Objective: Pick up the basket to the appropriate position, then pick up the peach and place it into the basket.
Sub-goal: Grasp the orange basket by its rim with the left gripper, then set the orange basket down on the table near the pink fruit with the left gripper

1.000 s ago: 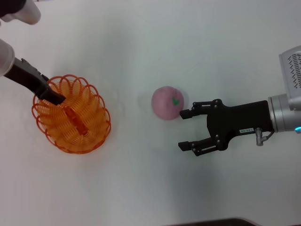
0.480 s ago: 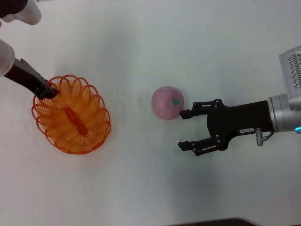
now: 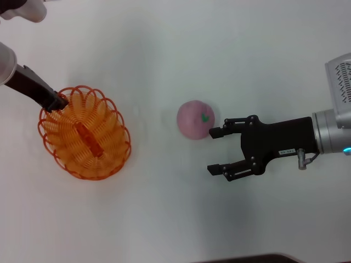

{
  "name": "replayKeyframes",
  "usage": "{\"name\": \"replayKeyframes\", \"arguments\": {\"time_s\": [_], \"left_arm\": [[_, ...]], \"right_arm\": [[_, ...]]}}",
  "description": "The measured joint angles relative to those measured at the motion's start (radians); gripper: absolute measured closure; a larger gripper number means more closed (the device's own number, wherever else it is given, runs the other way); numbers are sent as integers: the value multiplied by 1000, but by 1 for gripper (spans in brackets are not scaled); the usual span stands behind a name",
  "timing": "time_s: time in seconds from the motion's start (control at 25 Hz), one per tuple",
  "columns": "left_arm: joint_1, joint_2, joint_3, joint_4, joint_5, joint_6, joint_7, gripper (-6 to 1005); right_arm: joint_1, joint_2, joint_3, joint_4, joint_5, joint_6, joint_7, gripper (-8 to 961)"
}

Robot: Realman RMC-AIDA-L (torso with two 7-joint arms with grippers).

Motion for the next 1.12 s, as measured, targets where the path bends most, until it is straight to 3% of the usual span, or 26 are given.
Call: {"name": "replayKeyframes", "arguments": {"time_s": [0.12,0.24,0.44,0.6,0.8,1.12], "left_arm": [[-24,13,-1,-1,0,48,-55,872],[-66,42,-20,-26,-1,118,-146,880],[-158,111,-143,-154,0,210,-282,894],[-174,134,-216,-190,-4,240,-354,919],[-147,126,-303,-187,-19,280,-403,941],[20,39,-366,-53,-112,330,-473,940]], "right_arm": [[0,1,0,0,0,0,0,84],[2,2,0,0,0,0,0,84],[5,2,0,0,0,-6,0,85],[8,2,0,3,0,-7,0,85],[11,2,0,4,0,-9,0,85],[17,3,0,6,0,-17,21,84]]}}
